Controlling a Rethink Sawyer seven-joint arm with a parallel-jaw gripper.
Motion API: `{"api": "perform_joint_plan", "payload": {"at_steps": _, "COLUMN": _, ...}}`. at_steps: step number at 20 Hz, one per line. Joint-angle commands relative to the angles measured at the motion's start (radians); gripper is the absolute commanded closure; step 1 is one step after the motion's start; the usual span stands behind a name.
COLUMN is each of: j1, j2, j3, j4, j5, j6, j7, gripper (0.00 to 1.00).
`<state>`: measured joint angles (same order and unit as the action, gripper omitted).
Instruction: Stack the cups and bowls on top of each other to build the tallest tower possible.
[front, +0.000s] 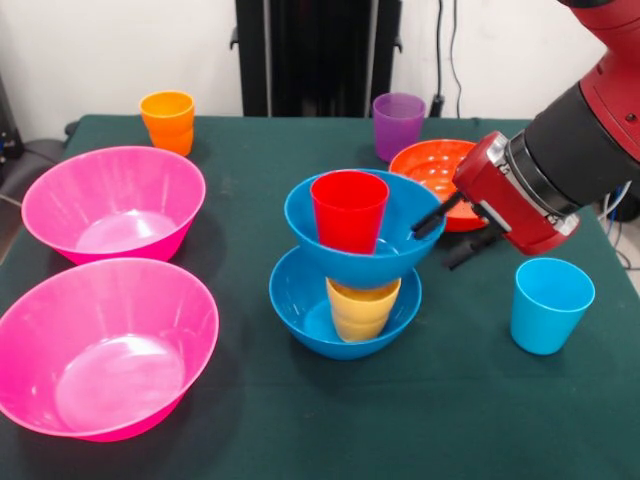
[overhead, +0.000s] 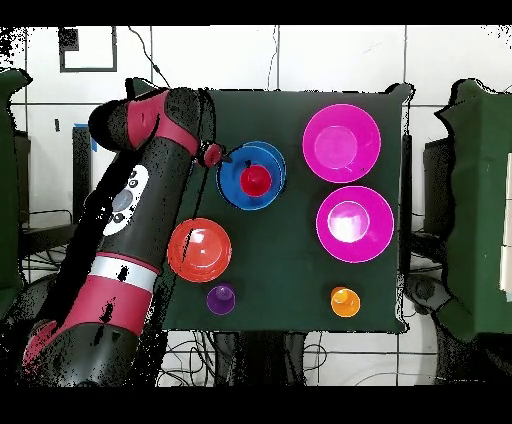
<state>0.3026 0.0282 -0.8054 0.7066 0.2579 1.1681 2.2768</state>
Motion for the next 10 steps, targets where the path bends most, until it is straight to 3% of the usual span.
{"api": "perform_joint_plan", "payload": {"at_steps": 1, "j1": 0.003, "j2": 0.035, "j3": 0.060, "j4": 0.044, "j5": -0.059, "j6": -0.009, "j7": 0.106, "gripper": 0.00}}
{"api": "perform_joint_plan", "payload": {"at_steps": 10, "j1": 0.010, "j2": 0.030, "j3": 0.044, "j4": 0.032, "j5": -0.045, "j6": 0.016, "j7": 0.124, "gripper": 0.00}}
